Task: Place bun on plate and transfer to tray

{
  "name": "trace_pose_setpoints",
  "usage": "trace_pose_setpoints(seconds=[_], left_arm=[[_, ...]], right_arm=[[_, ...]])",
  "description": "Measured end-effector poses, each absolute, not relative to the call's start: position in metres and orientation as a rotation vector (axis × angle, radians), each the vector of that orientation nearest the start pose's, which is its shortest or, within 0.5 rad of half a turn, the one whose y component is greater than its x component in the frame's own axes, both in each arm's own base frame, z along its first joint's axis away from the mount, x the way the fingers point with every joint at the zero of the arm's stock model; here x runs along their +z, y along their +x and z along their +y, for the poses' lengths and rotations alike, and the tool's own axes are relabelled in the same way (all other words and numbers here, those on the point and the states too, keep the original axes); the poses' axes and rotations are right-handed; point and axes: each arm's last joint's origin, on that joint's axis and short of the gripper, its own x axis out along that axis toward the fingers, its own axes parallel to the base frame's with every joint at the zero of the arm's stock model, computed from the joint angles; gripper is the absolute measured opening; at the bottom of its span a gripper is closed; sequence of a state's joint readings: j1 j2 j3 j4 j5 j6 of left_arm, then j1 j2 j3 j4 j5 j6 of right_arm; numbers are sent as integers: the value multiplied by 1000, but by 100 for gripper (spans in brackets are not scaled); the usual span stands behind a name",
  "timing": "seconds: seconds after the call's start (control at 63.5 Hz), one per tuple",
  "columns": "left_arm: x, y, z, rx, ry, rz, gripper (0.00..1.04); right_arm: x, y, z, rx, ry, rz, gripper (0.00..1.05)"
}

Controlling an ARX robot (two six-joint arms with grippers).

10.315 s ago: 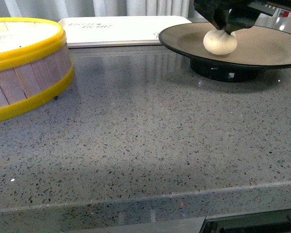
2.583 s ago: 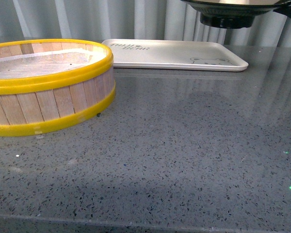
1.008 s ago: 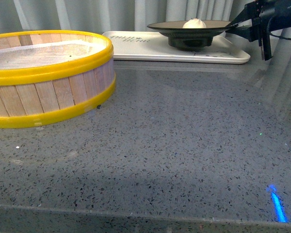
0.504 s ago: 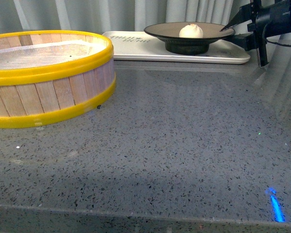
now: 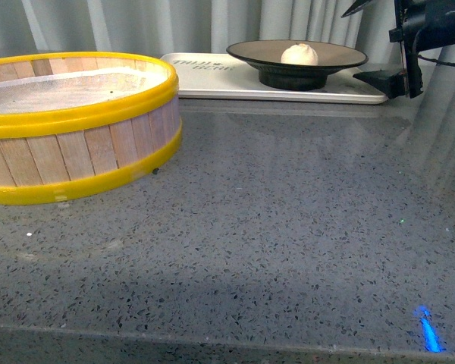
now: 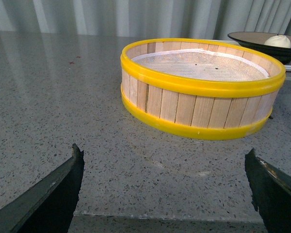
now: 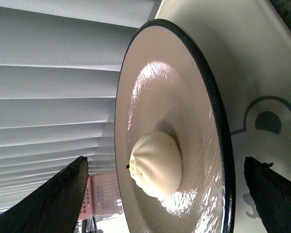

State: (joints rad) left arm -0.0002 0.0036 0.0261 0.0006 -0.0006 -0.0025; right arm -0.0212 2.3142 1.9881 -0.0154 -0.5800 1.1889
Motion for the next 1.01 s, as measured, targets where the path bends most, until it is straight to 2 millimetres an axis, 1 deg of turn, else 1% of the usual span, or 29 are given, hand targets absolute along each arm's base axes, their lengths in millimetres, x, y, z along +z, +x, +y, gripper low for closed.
trace_pose_setpoints(seconds=[0.126,0.268,0.331,0.409,0.472,0.535,0.551,0.567,0.583,0.598,0.63,0.646,0.661,0.677,0.693,0.709,0.724,0.74,0.772,0.787,0.835,0.898,1.008], left_arm=[[172,96,0,0,-2,-23,98],[172,96,0,0,-2,-23,98],[172,96,0,0,-2,-23,98],[172,96,0,0,-2,-23,98],[172,96,0,0,-2,-23,98],[172,96,0,0,-2,-23,98],[172,96,0,0,-2,-23,98],[172,96,0,0,-2,-23,98],[172,96,0,0,-2,-23,98],[172,96,0,0,-2,-23,98],[172,96,0,0,-2,-23,98],[172,96,0,0,-2,-23,98],[172,96,0,0,-2,-23,98],[172,96,0,1,-2,-23,98],[172,96,0,1,-2,-23,98],[172,96,0,0,-2,-23,98],[172,96,0,0,-2,-23,98],[172,96,0,0,-2,-23,98],[172,96,0,0,-2,-23,98],[172,96,0,0,-2,-23,98],[172,96,0,0,-2,-23,98],[172,96,0,1,-2,-23,98],[172,96,0,1,-2,-23,98]], right_arm=[[248,530,1,292,1247,609,96],[255,509,-9,276,1244,565,96],[259,496,-17,250,1240,533,96],[265,476,-29,171,1203,473,96],[270,454,-43,111,1147,414,96],[275,425,-59,2,1065,352,96],[276,414,-63,-38,1016,325,96],[276,408,-65,-60,994,312,96],[277,396,-69,-96,959,290,96],[278,389,-71,-127,922,273,96],[280,363,-77,-213,817,226,96],[281,356,-77,-222,802,218,96],[282,342,-77,-279,727,191,96],[282,335,-78,-304,697,178,96],[283,320,-78,-348,636,155,96],[283,312,-78,-369,618,143,96],[284,298,-77,-405,543,124,96],[284,277,-75,-452,450,95,96],[284,252,-71,-496,331,62,96],[284,246,-71,-508,316,53,96],[280,220,-67,-542,168,44,96],[272,197,-64,-567,34,47,96],[256,168,-57,-602,-177,85,96]])
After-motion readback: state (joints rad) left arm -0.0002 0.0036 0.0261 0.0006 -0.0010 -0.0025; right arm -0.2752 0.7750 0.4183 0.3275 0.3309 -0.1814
